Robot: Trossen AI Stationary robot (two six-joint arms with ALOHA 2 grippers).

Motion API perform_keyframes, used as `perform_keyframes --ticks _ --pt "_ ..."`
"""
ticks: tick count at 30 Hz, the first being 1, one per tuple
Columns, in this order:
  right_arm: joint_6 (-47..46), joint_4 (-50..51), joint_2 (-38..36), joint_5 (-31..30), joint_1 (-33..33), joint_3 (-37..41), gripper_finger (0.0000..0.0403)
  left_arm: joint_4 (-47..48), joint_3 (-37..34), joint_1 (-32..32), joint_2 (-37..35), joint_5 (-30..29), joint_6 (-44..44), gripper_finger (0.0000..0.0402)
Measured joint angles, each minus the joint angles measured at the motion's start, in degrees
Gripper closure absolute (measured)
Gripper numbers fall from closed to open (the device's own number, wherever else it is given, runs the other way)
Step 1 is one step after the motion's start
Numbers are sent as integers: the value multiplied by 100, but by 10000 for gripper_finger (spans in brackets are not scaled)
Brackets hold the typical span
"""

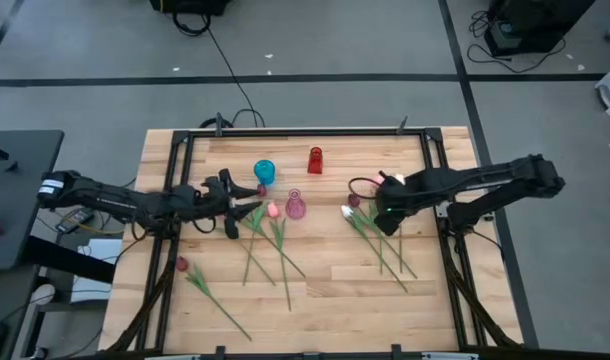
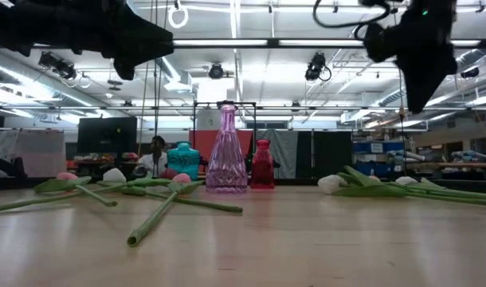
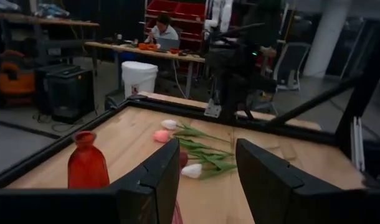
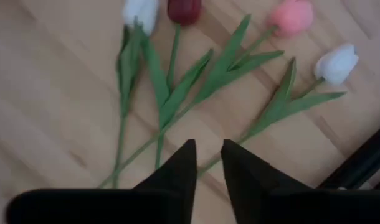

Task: Sort flowers into vase by color
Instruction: Put the right pink flower into the red vase

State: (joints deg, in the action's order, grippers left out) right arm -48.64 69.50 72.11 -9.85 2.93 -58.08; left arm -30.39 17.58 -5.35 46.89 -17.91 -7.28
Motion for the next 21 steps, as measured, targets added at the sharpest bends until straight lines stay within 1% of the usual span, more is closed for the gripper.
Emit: perform_keyframes --ticks 3,7,11,14,21 --pt "181 -162 376 9 -165 0 267 -601 0 1 180 -5 279 239" --pt "382 -341 792 85 -511 128 242 -570 1 3 208 -28 422 239" --pt "601 -1039 1047 525 -831 465 239 -545 1 3 190 -107 447 239" --pt "636 -1209 1250 890 -976 636 242 -464 1 5 190 -192 517 239" --pt "541 -1316 1850 992 -928 682 245 -446 1 5 190 -326 552 239"
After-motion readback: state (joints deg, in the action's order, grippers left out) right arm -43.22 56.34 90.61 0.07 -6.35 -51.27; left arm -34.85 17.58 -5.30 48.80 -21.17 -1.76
